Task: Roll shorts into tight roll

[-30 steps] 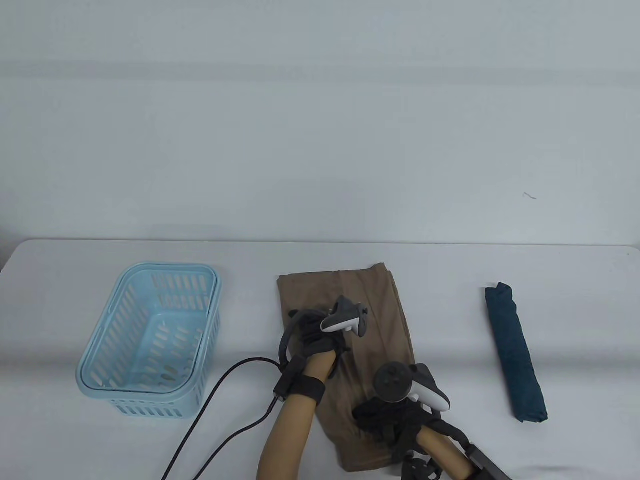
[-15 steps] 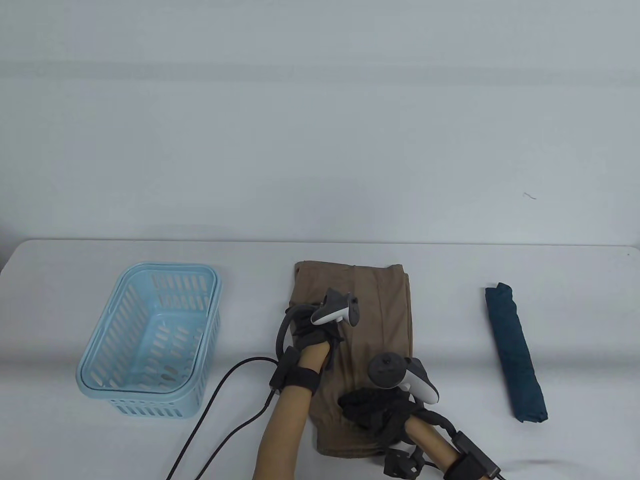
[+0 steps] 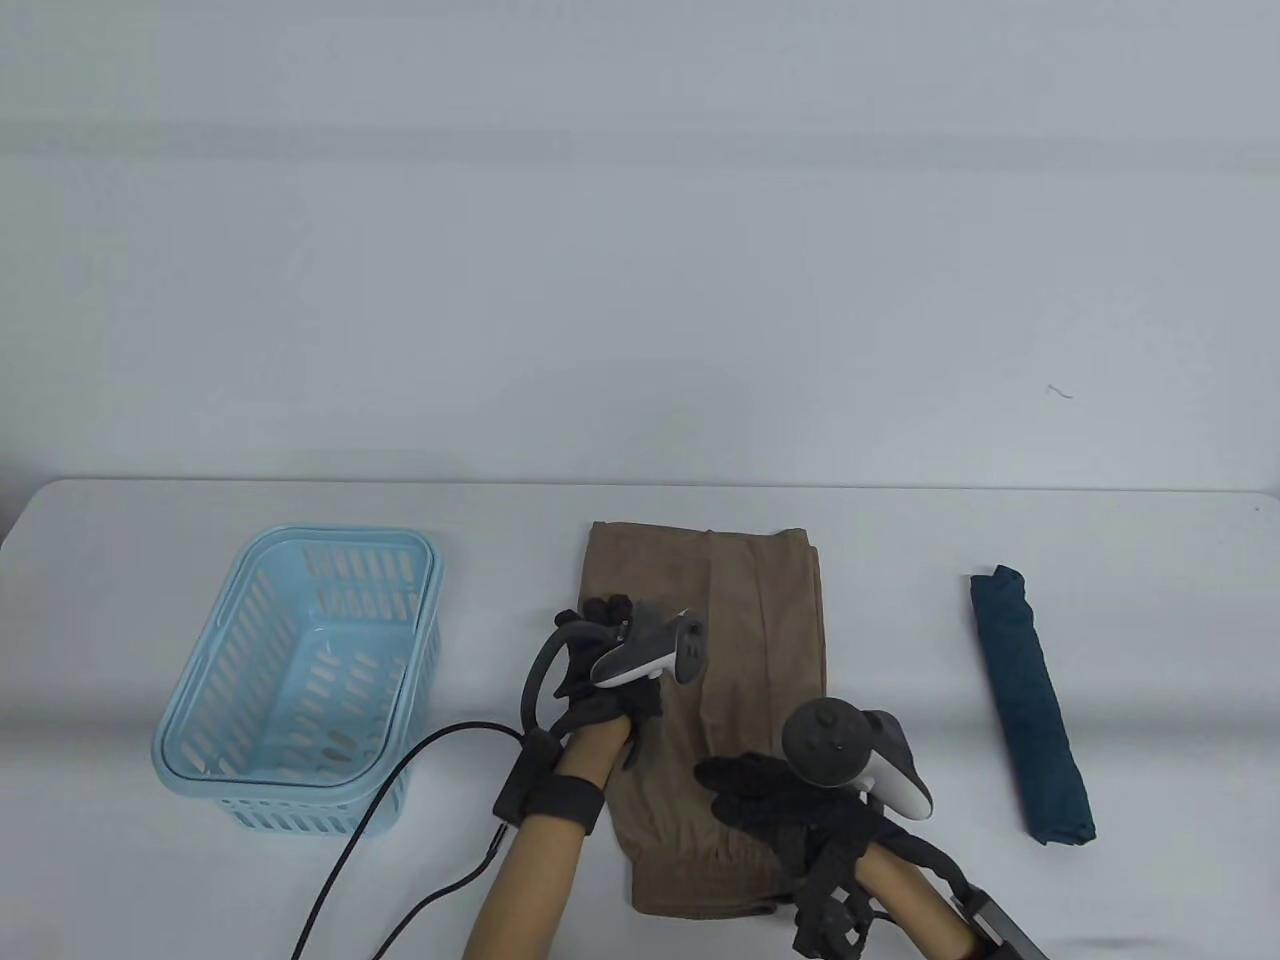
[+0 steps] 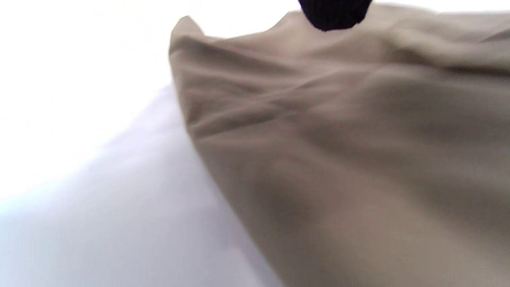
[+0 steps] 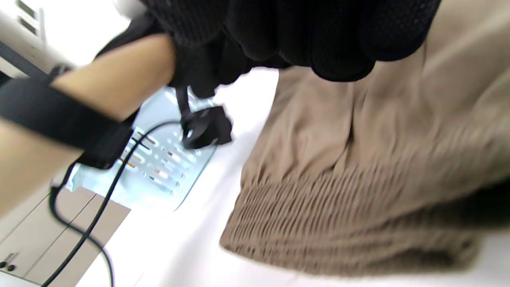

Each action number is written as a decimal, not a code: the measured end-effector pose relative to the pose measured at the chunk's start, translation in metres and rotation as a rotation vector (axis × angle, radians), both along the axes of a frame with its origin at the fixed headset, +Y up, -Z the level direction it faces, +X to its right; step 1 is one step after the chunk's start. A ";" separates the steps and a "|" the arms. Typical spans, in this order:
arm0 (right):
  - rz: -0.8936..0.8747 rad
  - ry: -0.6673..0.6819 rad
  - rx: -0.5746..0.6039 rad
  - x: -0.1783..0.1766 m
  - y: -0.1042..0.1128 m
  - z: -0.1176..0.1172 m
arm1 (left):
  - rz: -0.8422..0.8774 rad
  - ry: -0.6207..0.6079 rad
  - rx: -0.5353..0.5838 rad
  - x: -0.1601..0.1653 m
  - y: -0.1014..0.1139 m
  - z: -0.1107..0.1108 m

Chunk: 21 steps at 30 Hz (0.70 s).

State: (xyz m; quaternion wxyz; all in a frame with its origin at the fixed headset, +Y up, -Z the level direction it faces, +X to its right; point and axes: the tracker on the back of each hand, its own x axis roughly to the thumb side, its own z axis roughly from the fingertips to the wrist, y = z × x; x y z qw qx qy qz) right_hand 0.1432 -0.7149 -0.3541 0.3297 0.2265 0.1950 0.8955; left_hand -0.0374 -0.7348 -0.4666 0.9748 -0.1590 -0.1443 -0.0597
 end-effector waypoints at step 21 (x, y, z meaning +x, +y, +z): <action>0.576 0.204 0.243 -0.007 -0.053 0.058 | 0.020 -0.419 -0.094 0.016 -0.013 0.166</action>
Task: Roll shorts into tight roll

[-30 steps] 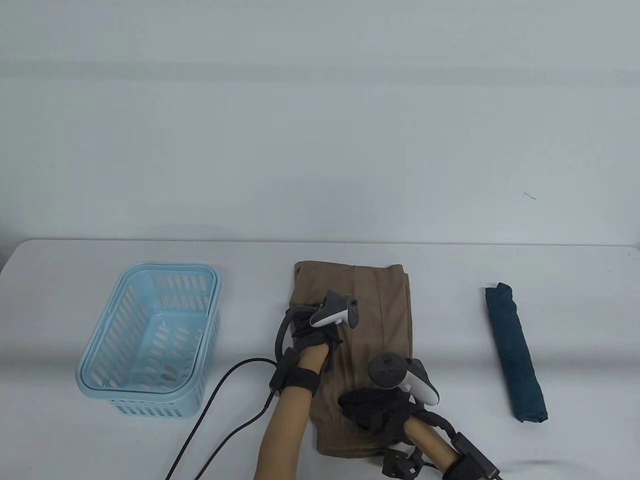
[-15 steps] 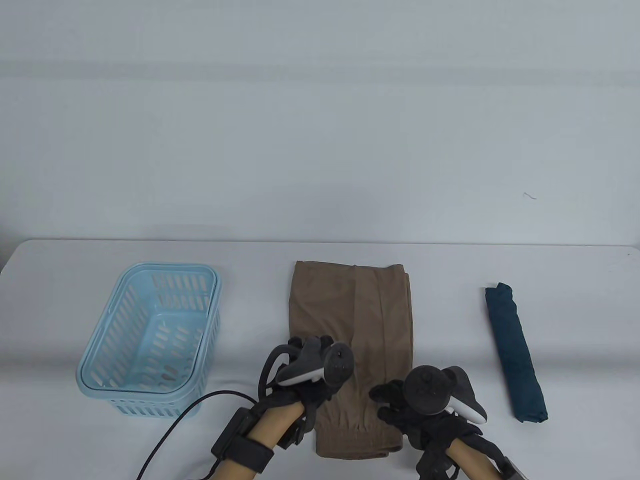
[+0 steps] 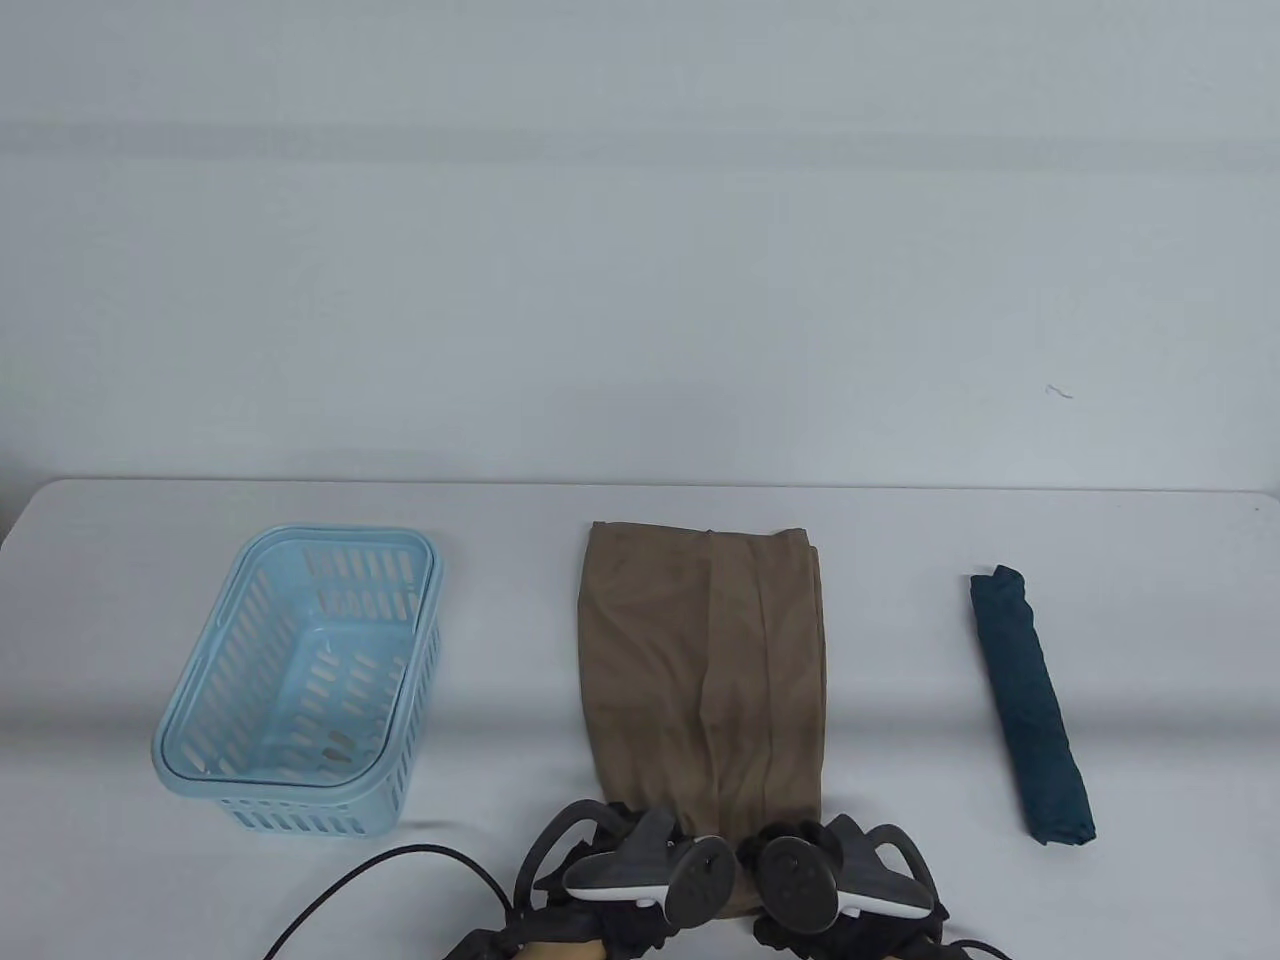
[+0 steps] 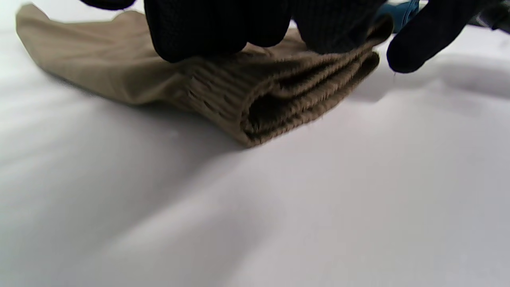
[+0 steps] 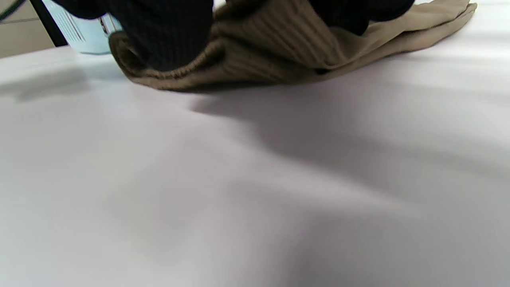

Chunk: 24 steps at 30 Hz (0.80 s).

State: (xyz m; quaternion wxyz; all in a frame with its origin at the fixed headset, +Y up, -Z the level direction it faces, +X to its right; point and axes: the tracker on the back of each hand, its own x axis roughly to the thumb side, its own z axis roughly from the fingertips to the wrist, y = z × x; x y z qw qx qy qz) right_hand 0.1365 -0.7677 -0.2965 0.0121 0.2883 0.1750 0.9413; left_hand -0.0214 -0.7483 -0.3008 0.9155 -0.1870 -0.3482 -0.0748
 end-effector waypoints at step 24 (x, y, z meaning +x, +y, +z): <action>-0.269 -0.194 -0.198 0.027 0.009 -0.018 | 0.270 0.058 -0.261 -0.017 -0.007 -0.016</action>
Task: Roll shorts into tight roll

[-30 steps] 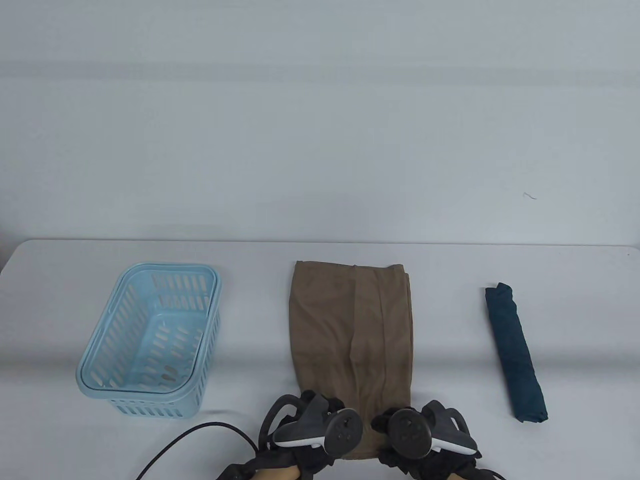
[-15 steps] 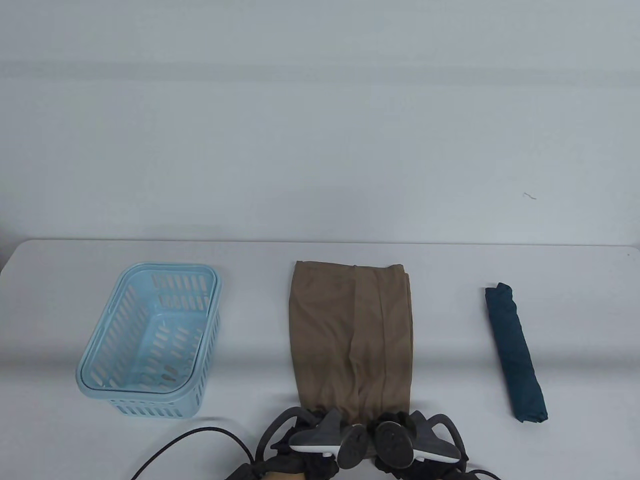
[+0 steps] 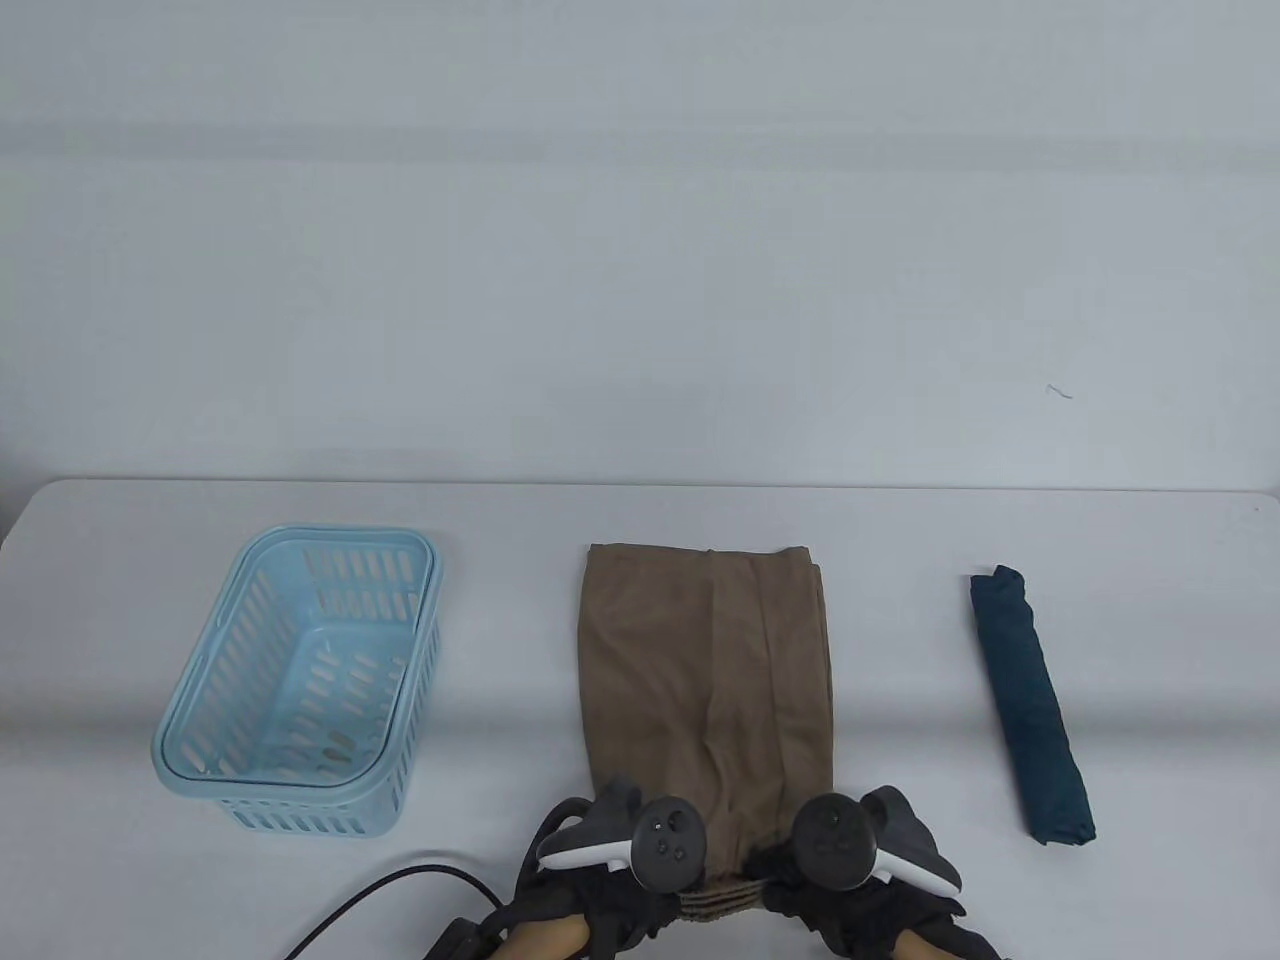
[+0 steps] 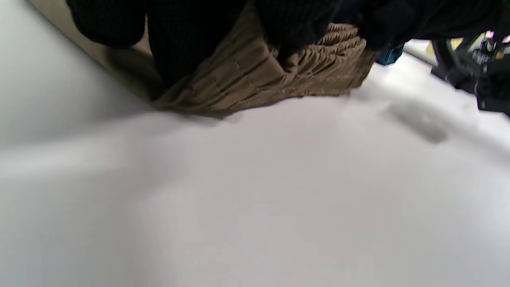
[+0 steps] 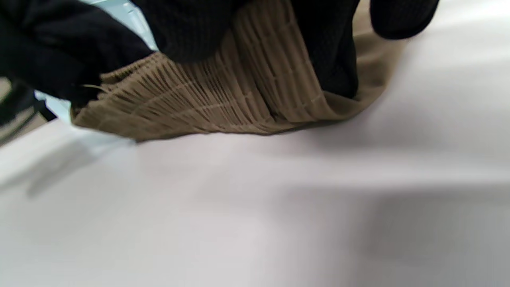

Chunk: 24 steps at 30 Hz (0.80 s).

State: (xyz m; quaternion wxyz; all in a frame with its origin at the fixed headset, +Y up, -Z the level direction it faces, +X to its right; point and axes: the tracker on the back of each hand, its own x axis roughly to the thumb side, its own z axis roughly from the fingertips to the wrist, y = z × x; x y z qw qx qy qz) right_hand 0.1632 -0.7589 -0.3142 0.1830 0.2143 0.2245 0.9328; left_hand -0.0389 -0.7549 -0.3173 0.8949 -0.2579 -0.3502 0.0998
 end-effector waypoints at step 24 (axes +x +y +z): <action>0.194 -0.068 0.363 -0.003 -0.009 0.004 | -0.196 -0.093 0.392 0.021 -0.012 0.018</action>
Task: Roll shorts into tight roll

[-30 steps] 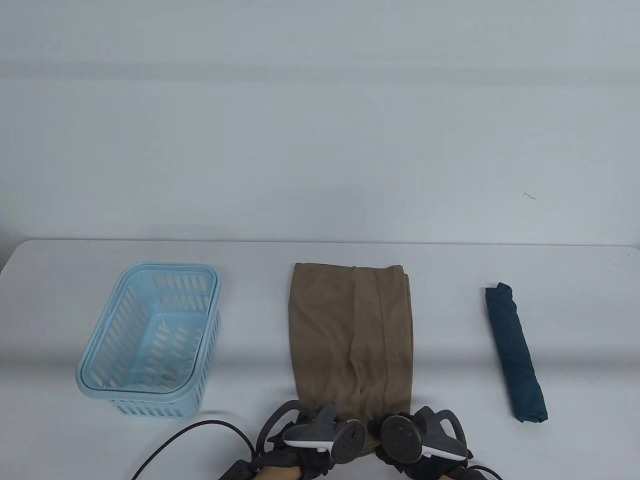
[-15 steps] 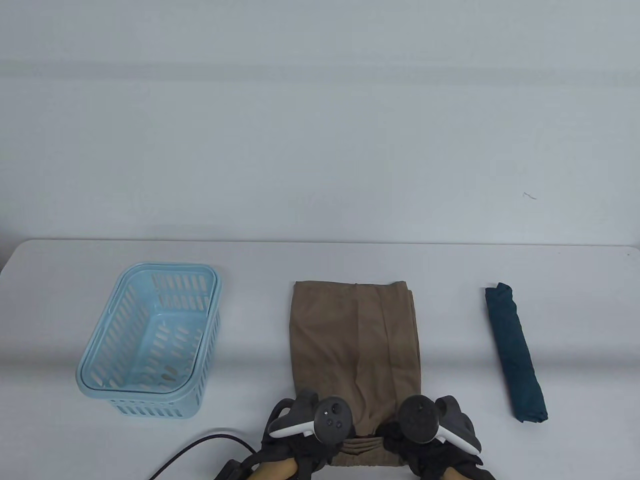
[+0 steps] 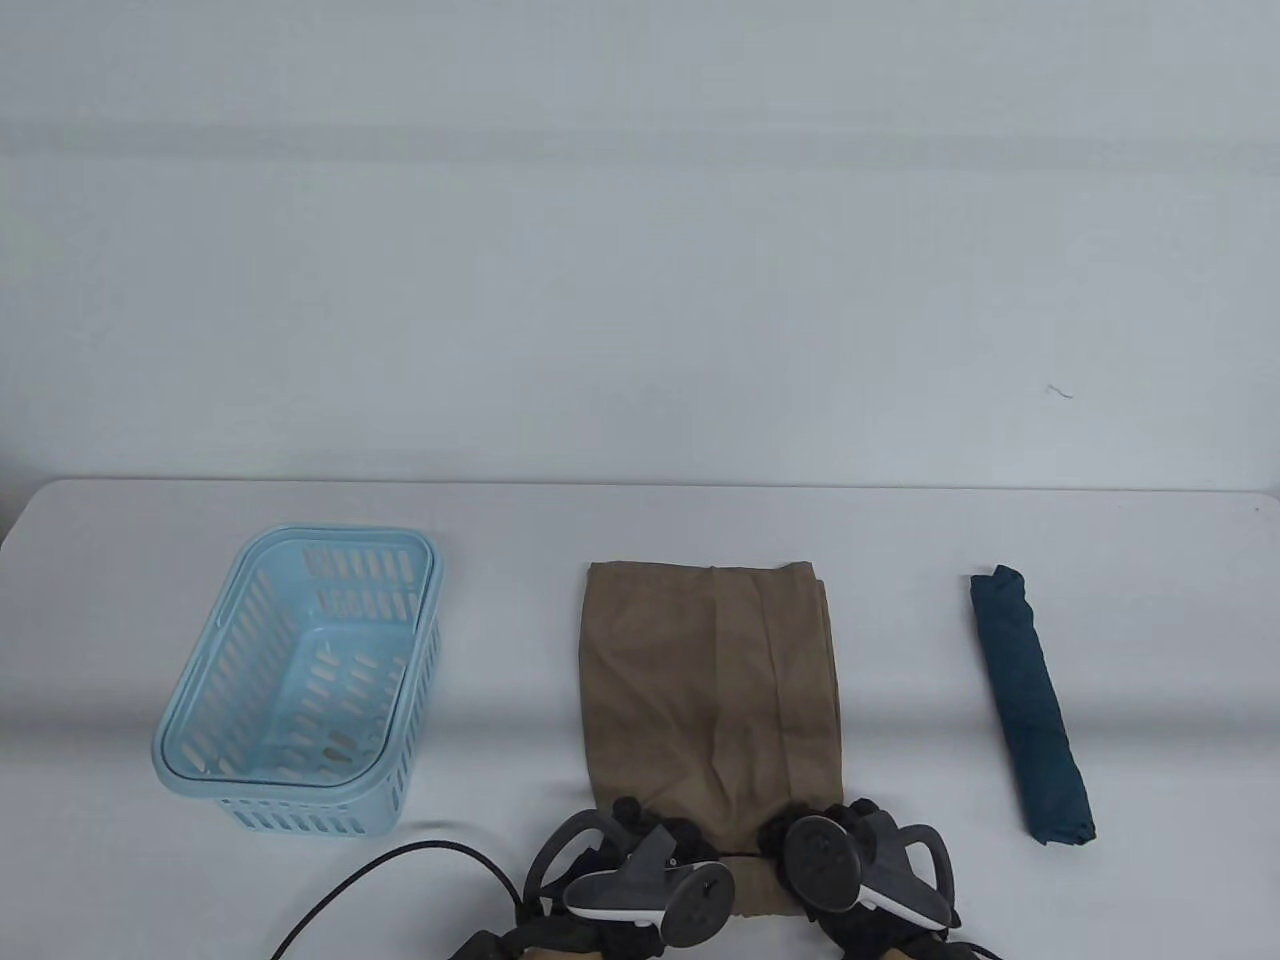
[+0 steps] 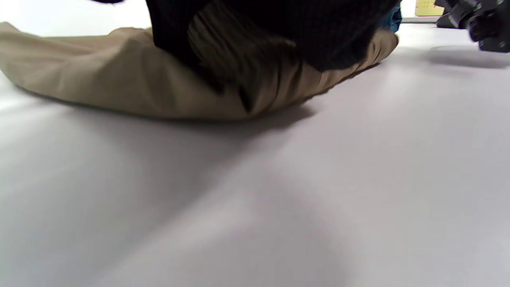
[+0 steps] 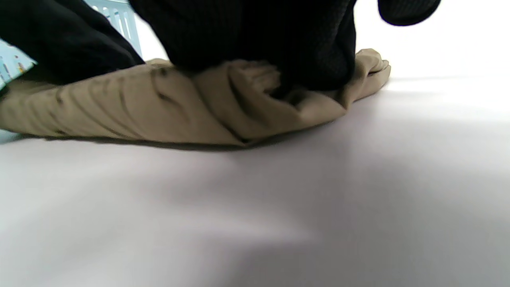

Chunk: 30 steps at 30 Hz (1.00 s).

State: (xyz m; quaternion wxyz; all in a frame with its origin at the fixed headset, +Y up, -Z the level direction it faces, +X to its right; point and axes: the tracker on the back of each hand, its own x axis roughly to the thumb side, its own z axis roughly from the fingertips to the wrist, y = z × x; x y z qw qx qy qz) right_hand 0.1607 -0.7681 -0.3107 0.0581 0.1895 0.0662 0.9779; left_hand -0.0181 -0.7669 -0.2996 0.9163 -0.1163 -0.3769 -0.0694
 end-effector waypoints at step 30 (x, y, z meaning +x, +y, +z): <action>-0.129 -0.089 -0.252 0.007 -0.007 -0.009 | 0.229 0.119 -0.022 -0.005 0.015 -0.008</action>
